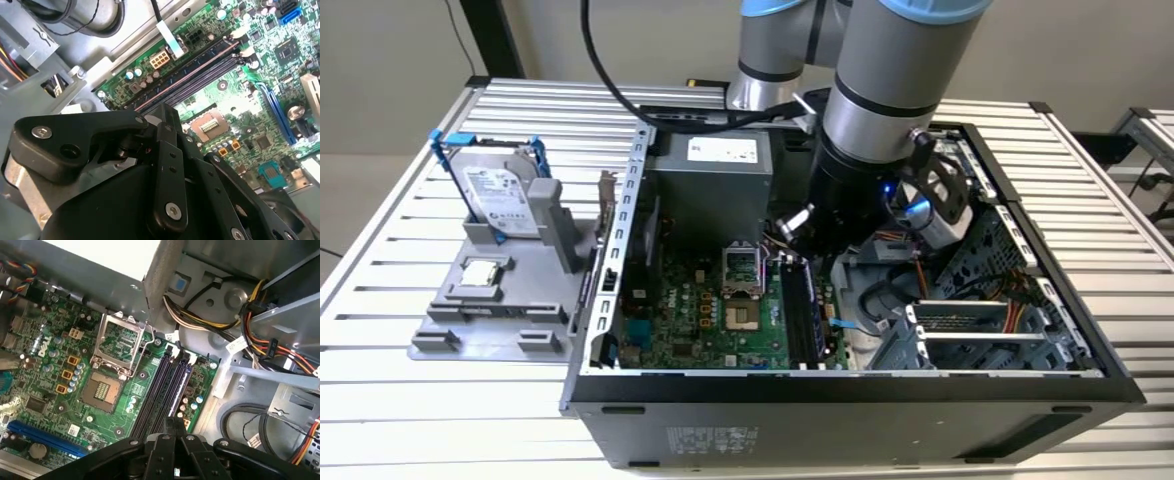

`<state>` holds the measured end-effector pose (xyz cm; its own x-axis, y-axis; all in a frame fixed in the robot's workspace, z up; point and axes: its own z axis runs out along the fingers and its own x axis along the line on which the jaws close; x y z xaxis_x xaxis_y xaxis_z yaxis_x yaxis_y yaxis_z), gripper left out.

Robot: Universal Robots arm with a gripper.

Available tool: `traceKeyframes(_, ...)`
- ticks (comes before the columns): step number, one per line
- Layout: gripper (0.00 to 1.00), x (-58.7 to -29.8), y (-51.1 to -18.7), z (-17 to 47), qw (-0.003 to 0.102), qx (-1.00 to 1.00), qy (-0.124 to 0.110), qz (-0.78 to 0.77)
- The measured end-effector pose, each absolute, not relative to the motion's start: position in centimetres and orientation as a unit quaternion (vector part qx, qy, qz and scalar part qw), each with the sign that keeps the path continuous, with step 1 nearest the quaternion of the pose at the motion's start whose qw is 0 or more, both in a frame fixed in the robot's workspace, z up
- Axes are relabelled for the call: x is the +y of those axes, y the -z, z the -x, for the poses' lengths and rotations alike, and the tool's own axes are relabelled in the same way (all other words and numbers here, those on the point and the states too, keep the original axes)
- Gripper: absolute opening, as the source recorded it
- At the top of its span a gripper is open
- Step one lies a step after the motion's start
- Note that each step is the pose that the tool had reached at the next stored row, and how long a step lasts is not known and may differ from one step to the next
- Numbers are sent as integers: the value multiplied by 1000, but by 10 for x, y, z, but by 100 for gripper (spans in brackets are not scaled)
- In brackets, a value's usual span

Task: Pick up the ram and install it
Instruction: 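Press down the ram until it locks into place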

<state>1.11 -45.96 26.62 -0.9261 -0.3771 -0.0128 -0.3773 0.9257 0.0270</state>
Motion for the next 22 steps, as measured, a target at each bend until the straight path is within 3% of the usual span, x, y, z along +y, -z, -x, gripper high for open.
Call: traceKeyframes(22,0,-460,-266,-11,2,949,-15,315)
